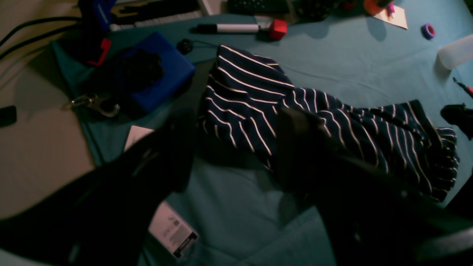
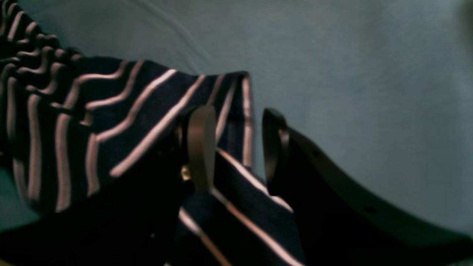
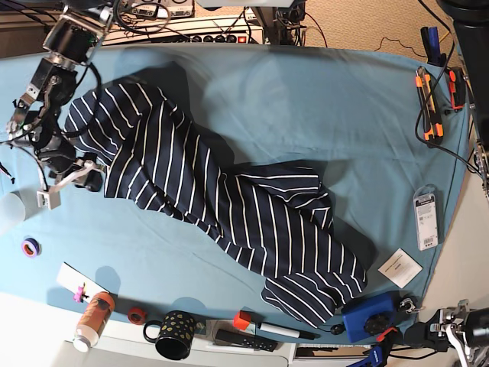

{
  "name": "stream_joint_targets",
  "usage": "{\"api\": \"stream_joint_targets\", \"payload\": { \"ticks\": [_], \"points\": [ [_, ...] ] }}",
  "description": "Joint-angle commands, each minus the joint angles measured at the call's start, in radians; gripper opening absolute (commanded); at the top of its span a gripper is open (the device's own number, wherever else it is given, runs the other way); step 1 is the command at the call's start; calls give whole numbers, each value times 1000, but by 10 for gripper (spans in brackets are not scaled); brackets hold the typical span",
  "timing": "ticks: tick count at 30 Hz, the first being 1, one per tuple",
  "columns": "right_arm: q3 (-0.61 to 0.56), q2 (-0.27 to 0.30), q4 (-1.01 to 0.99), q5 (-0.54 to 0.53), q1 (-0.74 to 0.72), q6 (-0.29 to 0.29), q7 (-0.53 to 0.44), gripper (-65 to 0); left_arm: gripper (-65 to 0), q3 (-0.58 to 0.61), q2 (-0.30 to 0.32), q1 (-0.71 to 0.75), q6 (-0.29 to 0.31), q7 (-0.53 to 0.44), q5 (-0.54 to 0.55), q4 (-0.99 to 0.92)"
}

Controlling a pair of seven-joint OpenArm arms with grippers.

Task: Layout the t-shirt on the table in an organized manner, then fold the t-shirt properly
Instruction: 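Regrasp the shirt edge with the right gripper and drag it along the table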

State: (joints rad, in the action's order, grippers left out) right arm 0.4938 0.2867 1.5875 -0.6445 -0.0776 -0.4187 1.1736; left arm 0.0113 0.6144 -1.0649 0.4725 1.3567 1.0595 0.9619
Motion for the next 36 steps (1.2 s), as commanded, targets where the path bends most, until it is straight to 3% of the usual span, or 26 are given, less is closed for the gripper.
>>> {"api": "stream_joint_targets", "payload": {
  "ticks": [1, 6, 10, 17, 25, 29, 31, 34, 36],
  "points": [
    [24, 2, 5, -21, -17, -3, -15, -435, -300, -7, 9, -42, 0, -19, 18, 13],
    [156, -86, -35, -47, -19, -5, -23, -435, -300, -7, 9, -40, 0, -19, 18, 13],
    [204, -106, -39, -48, -20, -29, -23, -435, -300, -7, 9, -40, 0, -19, 18, 13],
    [109, -107, -39, -47, -19, -36, -37, -435, -300, -7, 0, -40, 0, -22, 18, 13],
    [3, -113, -39, 19, -19, 37, -53, -435, -300, -7, -8, -40, 0, -21, 18, 13],
    [3, -136, -39, 37, -19, 41, -54, -437, -300, -7, -8, -40, 0, -22, 19, 13],
    [2, -146, -39, 53, -19, 40, -49, -496, -300, -7, -10, -40, 0, -22, 19, 13],
    [2, -152, -39, 107, -20, 41, -54, -650, -300, -7, -13, -40, 0, -21, 18, 13],
    [3, -150, -39, 159, -20, 40, -114, -650, -300, -7, -13, -40, 0, -17, 18, 13]
  ]
}}
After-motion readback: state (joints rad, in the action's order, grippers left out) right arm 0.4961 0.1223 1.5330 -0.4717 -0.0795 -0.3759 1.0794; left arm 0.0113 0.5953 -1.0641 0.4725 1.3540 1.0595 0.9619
